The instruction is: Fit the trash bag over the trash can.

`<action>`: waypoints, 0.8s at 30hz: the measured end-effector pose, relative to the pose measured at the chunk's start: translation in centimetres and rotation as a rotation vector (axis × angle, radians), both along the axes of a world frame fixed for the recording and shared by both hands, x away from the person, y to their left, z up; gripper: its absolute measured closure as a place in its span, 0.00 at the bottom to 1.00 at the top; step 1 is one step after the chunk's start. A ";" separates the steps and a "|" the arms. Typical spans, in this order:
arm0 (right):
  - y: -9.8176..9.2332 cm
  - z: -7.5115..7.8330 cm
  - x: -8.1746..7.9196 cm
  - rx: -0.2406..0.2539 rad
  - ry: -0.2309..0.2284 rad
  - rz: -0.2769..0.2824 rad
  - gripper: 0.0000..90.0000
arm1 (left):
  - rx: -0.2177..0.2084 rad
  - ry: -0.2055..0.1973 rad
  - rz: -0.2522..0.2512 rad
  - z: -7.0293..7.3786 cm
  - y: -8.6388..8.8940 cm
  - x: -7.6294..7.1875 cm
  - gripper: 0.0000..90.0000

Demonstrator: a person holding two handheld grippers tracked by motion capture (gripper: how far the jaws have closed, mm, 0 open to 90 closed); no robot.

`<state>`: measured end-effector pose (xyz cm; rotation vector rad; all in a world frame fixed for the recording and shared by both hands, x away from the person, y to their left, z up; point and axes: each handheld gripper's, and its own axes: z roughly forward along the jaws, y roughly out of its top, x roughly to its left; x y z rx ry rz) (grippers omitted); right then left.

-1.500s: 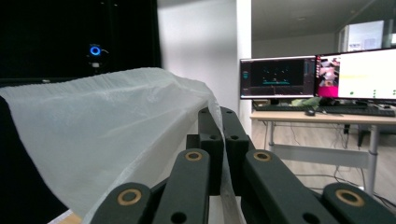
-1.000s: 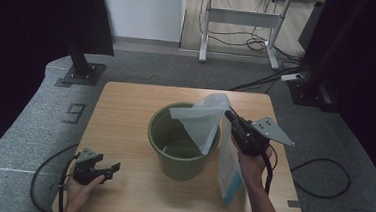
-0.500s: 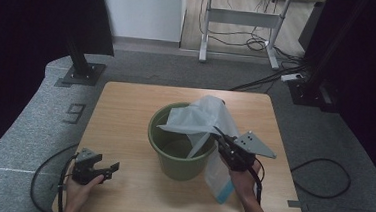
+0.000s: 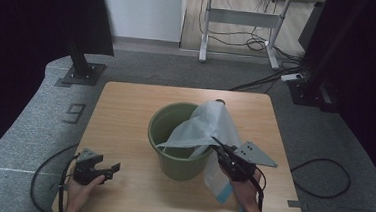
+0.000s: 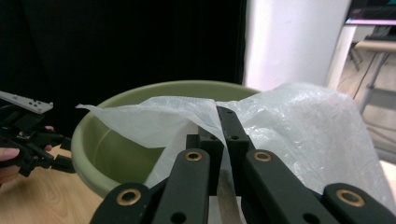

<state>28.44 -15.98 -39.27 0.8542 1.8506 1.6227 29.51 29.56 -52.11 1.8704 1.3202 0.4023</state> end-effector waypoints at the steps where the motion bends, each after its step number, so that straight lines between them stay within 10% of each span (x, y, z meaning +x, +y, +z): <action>1: 0.5 -0.4 0.6 -0.006 0.027 0.020 0.98 | -0.001 0.001 0.001 0.0 0.0 0.0 0.20; 6: 0.9 -1.1 1.0 -0.007 0.052 0.051 0.86 | -0.004 -0.003 0.012 0.0 0.4 0.0 0.20; 13: -0.6 -0.7 -0.9 0.075 0.020 0.077 0.44 | -0.008 -0.007 0.015 0.2 0.2 -0.1 0.20; 24: -3.1 -2.0 -3.4 0.016 0.026 0.044 0.34 | 0.002 -0.013 0.011 0.1 -0.2 -0.1 0.23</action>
